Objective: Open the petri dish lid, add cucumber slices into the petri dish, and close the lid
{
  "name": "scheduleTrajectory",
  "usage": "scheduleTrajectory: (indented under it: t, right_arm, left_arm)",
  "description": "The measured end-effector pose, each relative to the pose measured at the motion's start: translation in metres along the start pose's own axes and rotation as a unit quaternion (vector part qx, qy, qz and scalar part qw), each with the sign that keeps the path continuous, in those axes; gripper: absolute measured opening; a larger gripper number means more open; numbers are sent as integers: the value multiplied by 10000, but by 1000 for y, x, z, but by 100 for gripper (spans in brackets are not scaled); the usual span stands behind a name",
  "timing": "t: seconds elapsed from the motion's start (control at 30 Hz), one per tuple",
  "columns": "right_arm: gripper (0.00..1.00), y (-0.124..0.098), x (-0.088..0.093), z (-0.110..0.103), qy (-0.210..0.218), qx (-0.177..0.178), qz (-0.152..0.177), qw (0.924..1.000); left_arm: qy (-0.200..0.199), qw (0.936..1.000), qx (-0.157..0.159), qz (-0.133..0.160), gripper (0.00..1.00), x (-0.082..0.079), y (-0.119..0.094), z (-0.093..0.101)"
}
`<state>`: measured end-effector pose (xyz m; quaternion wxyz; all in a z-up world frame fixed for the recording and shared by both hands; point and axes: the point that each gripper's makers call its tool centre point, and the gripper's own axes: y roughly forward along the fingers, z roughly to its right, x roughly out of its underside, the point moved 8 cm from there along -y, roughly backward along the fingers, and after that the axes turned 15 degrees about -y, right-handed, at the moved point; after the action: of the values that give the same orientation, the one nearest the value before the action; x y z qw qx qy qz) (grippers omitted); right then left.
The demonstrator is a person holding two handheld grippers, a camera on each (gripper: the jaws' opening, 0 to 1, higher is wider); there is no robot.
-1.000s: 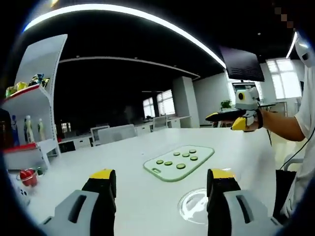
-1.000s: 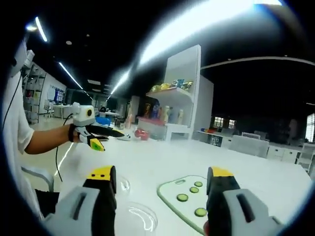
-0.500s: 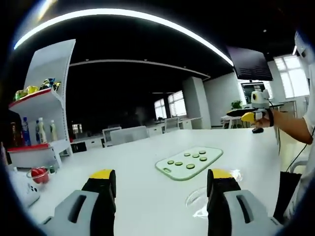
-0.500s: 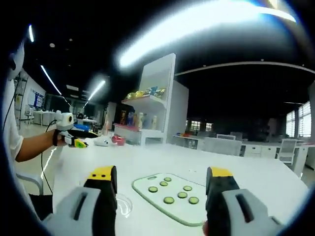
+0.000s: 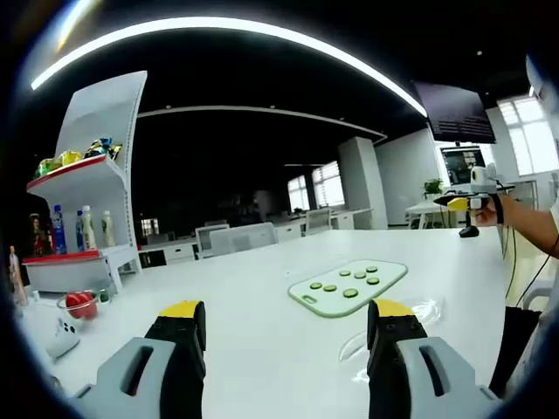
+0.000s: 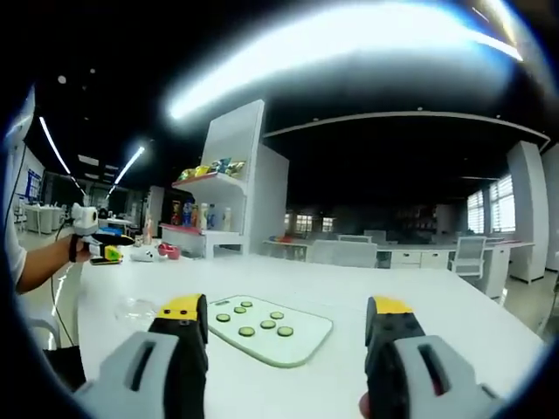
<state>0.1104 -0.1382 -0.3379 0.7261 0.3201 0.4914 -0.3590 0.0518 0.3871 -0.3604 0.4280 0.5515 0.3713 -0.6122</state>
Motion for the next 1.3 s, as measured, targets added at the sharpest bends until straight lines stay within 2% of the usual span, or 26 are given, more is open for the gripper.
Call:
scheduleTrajectory:
  t: [0.23, 0.4, 0.5, 0.67, 0.77, 1.3]
  right_arm:
    - [73, -25, 5, 13, 15, 343, -84, 9994]
    - [73, -42, 8, 19, -181, 540, -274, 9980]
    - [73, -50, 10, 19, -251, 576, -361, 9974]
    - [73, -60, 9, 15, -245, 595, -330, 9974]
    - [73, -67, 13, 16, -161, 654, -342, 9971]
    - [73, -76, 11, 24, 38, 719, -158, 9973]
  left_arm:
    - [-109, 9998, -19, 153, 75, -3, -9, 0]
    - [-141, 9997, -63, 174, 75, -3, -13, 1]
    - [-177, 9996, -84, 192, 75, 0, -17, 3]
    - [-260, 9994, -130, 161, 75, 10, -21, 6]
    - [-337, 9990, -189, 243, 75, 8, -25, 7]
    - [-312, 9981, -395, 349, 75, 2, -43, 11]
